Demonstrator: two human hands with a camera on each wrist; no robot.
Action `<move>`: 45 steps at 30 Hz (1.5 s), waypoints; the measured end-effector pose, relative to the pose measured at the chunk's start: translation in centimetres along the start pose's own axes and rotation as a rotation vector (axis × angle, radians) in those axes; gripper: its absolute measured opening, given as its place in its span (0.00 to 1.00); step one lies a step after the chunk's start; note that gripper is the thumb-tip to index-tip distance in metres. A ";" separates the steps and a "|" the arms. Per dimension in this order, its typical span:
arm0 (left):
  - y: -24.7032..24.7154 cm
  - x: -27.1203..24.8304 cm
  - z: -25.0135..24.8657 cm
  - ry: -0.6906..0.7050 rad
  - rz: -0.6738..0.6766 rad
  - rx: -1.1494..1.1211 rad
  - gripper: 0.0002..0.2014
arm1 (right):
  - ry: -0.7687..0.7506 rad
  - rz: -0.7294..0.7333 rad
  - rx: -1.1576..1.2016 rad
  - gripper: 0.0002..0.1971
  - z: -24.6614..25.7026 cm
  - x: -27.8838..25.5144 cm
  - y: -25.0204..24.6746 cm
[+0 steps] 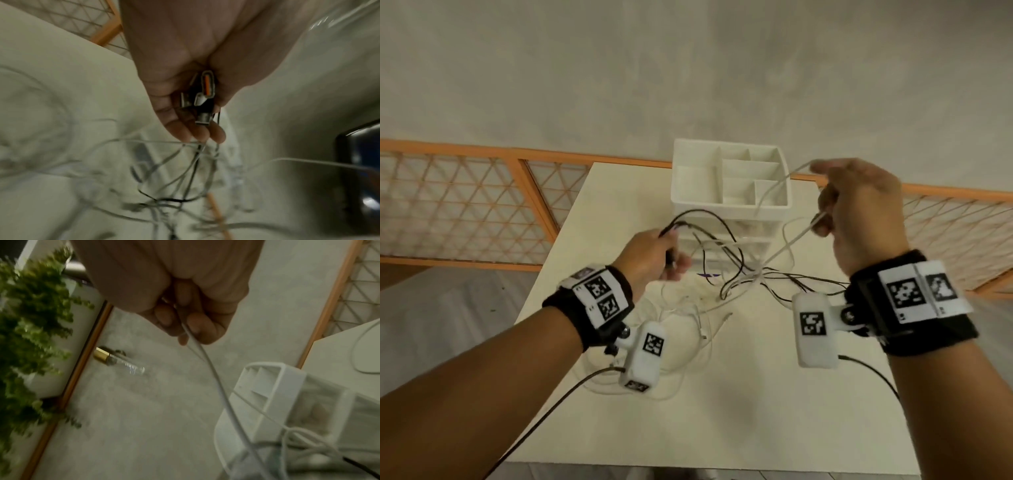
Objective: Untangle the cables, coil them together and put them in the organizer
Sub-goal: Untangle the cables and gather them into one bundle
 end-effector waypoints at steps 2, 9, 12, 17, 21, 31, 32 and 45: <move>0.7 -1.0 -2.9 0.111 0.064 -0.152 0.09 | 0.034 0.133 -0.055 0.12 -1.4 -1.5 1.4; 4.7 -0.9 -3.3 0.135 0.158 -0.129 0.11 | -0.099 0.333 -0.054 0.11 -0.7 -3.1 3.7; 5.0 0.0 -1.1 0.139 0.149 -0.027 0.14 | -0.170 0.302 -0.004 0.10 0.5 -2.2 3.0; 4.0 0.4 -0.1 0.322 0.141 0.467 0.12 | -0.169 0.106 0.070 0.11 0.7 -0.7 1.2; 2.9 0.8 0.6 0.310 0.036 0.630 0.12 | -0.157 -0.148 0.075 0.11 0.5 0.8 -0.3; 1.3 1.5 0.1 0.220 -0.148 0.556 0.15 | -0.124 -0.313 0.195 0.11 0.0 2.3 -2.2; 1.0 1.6 0.1 0.198 -0.173 0.513 0.15 | -0.102 -0.353 0.210 0.10 -0.3 2.8 -2.7; -2.6 4.0 7.5 -0.218 -0.170 0.770 0.22 | -0.090 -0.380 0.514 0.17 1.9 3.3 -3.5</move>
Point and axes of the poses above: each hand's wrist, its own x-axis towards the middle knuckle, its own y-axis out of the palm, z = x × y, the point moved 1 cm from there along x, towards the middle knuckle, and after that the axes turned 14 degrees about x, right-handed, at the moved point
